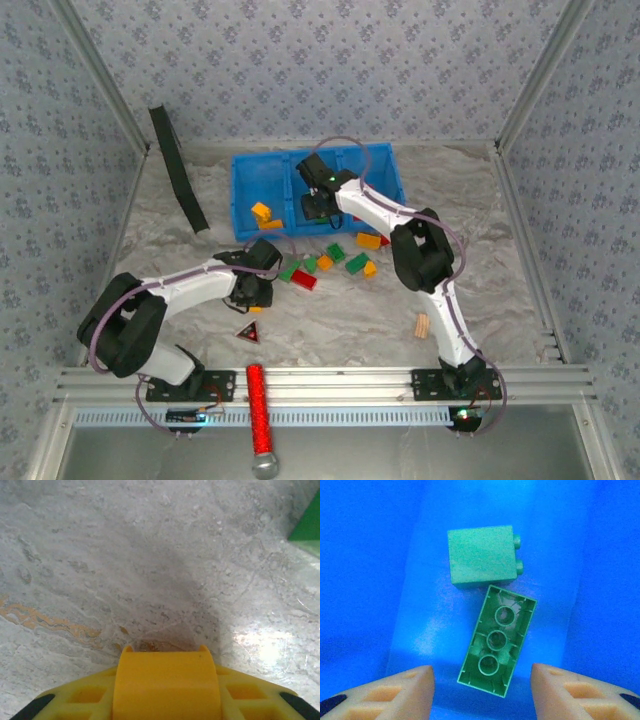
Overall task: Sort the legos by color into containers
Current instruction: Place the lego in the container, then pick up the lego from the middle-left of the table.
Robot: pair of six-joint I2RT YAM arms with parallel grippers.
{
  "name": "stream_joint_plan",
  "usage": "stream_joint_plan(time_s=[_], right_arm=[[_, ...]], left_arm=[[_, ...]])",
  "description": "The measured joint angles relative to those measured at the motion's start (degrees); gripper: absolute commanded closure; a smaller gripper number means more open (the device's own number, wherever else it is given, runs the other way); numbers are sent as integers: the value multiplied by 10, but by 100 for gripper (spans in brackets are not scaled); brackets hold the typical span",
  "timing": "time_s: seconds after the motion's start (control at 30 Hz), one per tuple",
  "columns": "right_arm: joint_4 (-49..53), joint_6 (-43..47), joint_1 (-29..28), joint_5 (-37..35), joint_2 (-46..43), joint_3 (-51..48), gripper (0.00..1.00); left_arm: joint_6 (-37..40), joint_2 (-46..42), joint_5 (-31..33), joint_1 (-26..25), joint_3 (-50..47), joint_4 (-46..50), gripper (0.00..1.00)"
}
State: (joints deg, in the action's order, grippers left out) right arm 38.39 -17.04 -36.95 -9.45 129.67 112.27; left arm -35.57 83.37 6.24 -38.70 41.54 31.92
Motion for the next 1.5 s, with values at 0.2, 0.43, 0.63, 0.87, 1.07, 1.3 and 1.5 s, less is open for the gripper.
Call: stream_joint_plan(time_s=[0.2, 0.43, 0.63, 0.87, 1.07, 1.3, 1.5], right_arm=[[-2, 11, -2, 5, -70, -17, 39], [-15, 37, -12, 18, -200, -97, 33], [-16, 51, -15, 27, -299, -200, 27], [-13, 44, -12, 29, -378, -349, 15], [-14, 18, 2, 33, -424, -463, 13], [-26, -3, 19, 43, -435, -531, 13], [-51, -7, 38, 59, -436, -557, 14]], left_arm=[[6, 0, 7, 0, 17, 21, 76], [50, -1, 34, 15, 139, 63, 76], [106, 12, 53, 57, 258, 64, 76], [153, 96, 58, 102, 344, 38, 75], [178, 180, 56, 132, 416, 24, 75], [193, 255, 53, 140, 468, 16, 74], [197, 292, 49, 146, 485, 16, 70]])
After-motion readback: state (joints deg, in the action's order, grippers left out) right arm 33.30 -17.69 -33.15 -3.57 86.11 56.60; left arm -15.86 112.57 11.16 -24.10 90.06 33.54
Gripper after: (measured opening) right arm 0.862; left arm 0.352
